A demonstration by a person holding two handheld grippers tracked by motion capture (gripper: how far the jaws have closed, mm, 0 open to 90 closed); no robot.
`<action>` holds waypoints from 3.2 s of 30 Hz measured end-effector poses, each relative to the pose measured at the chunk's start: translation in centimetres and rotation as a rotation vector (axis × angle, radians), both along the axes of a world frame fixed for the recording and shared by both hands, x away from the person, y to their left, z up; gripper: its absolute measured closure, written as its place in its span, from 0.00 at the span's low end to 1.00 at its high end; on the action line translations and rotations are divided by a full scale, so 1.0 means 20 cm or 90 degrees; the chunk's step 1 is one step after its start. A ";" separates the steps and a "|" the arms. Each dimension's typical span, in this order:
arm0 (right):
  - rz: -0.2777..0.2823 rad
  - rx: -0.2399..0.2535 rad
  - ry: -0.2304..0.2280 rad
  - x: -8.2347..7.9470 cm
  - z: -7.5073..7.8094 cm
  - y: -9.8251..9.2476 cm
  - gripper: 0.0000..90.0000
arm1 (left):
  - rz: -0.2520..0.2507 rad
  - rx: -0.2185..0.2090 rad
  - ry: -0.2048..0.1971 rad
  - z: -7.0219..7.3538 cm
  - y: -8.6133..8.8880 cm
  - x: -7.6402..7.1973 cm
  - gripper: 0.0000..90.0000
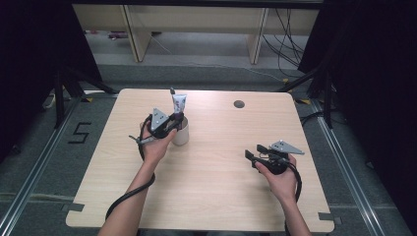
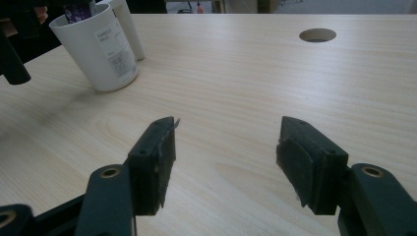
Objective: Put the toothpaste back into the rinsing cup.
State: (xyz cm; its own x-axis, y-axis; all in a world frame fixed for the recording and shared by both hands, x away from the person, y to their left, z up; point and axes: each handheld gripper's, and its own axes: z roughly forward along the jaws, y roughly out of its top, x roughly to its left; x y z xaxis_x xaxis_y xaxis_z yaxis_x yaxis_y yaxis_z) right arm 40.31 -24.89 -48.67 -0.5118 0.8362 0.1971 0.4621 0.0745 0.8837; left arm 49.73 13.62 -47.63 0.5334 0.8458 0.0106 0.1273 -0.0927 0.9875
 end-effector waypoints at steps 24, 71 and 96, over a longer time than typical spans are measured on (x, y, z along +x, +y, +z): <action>-0.009 -0.013 0.012 0.00 0.00 0.00 0.45 | 0.009 0.017 0.007 -0.04 -0.01 0.00 0.82; -0.001 -0.010 -0.003 0.00 0.00 0.00 0.44 | 0.013 0.039 0.004 -0.02 0.01 -0.04 0.79; -0.006 -0.024 0.005 0.00 0.00 0.02 0.44 | 0.017 0.038 0.014 -0.03 0.02 -0.04 0.76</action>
